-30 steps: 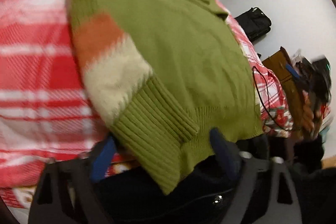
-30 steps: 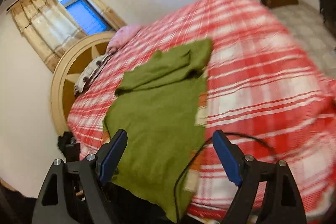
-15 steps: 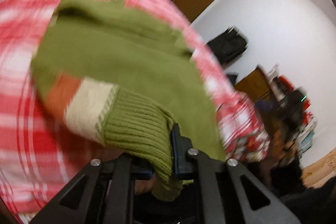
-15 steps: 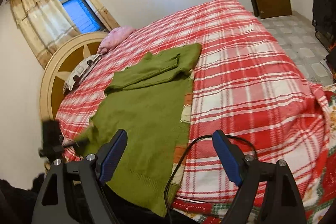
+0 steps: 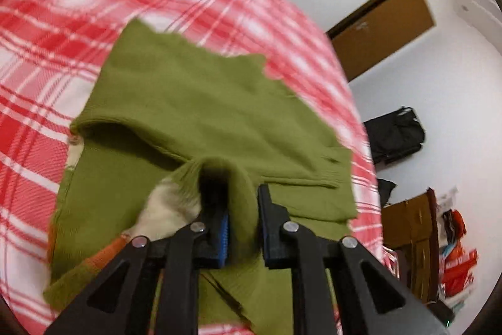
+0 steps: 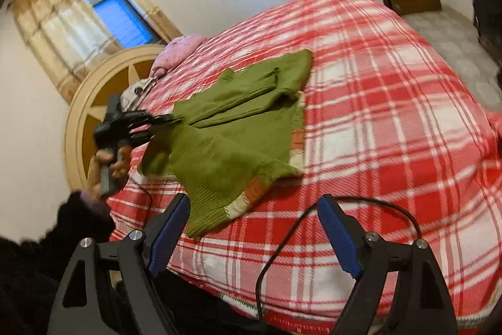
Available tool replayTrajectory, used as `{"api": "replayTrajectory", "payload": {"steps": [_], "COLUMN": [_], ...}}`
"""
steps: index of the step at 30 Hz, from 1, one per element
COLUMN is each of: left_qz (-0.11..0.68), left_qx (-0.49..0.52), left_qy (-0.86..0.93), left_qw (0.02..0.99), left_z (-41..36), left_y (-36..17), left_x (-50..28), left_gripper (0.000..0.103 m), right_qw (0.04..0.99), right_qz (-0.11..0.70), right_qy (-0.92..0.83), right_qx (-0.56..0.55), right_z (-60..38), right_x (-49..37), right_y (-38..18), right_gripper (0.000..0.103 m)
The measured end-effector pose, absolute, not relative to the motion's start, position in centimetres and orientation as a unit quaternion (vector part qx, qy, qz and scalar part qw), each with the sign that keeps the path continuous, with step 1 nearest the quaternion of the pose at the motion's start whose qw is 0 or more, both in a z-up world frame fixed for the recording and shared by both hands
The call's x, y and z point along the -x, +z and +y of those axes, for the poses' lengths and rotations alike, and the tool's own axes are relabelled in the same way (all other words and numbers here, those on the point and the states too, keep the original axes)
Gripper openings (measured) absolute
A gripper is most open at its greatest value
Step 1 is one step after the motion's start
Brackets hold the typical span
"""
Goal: Fold small clothes
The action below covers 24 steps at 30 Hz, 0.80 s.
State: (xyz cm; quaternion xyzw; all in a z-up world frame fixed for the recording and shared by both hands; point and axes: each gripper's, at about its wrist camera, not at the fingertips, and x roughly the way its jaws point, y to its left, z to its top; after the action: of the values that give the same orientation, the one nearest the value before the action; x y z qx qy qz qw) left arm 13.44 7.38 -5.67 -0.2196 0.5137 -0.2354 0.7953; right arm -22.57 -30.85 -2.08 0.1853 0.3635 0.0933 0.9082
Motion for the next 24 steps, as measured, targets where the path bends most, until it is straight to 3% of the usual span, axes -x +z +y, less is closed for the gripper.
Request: {"api": "replayTrajectory", "payload": {"steps": [5, 9, 13, 15, 18, 21, 24], "left_qz": [0.515, 0.486, 0.434, 0.426, 0.429, 0.438, 0.424], "left_qx": [0.19, 0.122, 0.041, 0.03, 0.029, 0.013, 0.013], "left_qy": [-0.259, -0.289, -0.272, -0.257, -0.252, -0.244, -0.247], "left_qw": [0.795, 0.816, 0.858, 0.867, 0.867, 0.865, 0.871], "left_z": [7.5, 9.7, 12.9, 14.2, 15.1, 14.4, 14.0], "left_y": [-5.3, -3.5, -2.0, -1.7, -1.9, -2.6, -2.7], "left_x": [-13.4, -11.1, -9.5, -10.1, -11.6, -12.9, -13.0], "left_gripper": [0.031, 0.057, 0.072, 0.073, 0.073, 0.073, 0.073], "right_qw": [0.914, 0.88, 0.833, 0.815, 0.822, 0.842, 0.888], "right_qz": [0.386, 0.391, 0.405, 0.401, 0.408, 0.442, 0.418], "right_qy": [0.113, 0.168, 0.198, 0.201, 0.219, 0.203, 0.148], "right_qx": [0.05, 0.209, 0.321, 0.367, 0.331, 0.235, 0.126], "right_z": [-22.1, -16.3, -13.5, -12.5, -12.5, -14.1, -18.0], "right_x": [20.3, 19.2, 18.1, 17.3, 15.4, 12.4, 10.3], "right_y": [-3.4, -6.1, -9.7, -11.4, -11.1, -9.6, -7.0], "right_gripper": [0.084, 0.084, 0.084, 0.084, 0.081, 0.007, 0.007]}}
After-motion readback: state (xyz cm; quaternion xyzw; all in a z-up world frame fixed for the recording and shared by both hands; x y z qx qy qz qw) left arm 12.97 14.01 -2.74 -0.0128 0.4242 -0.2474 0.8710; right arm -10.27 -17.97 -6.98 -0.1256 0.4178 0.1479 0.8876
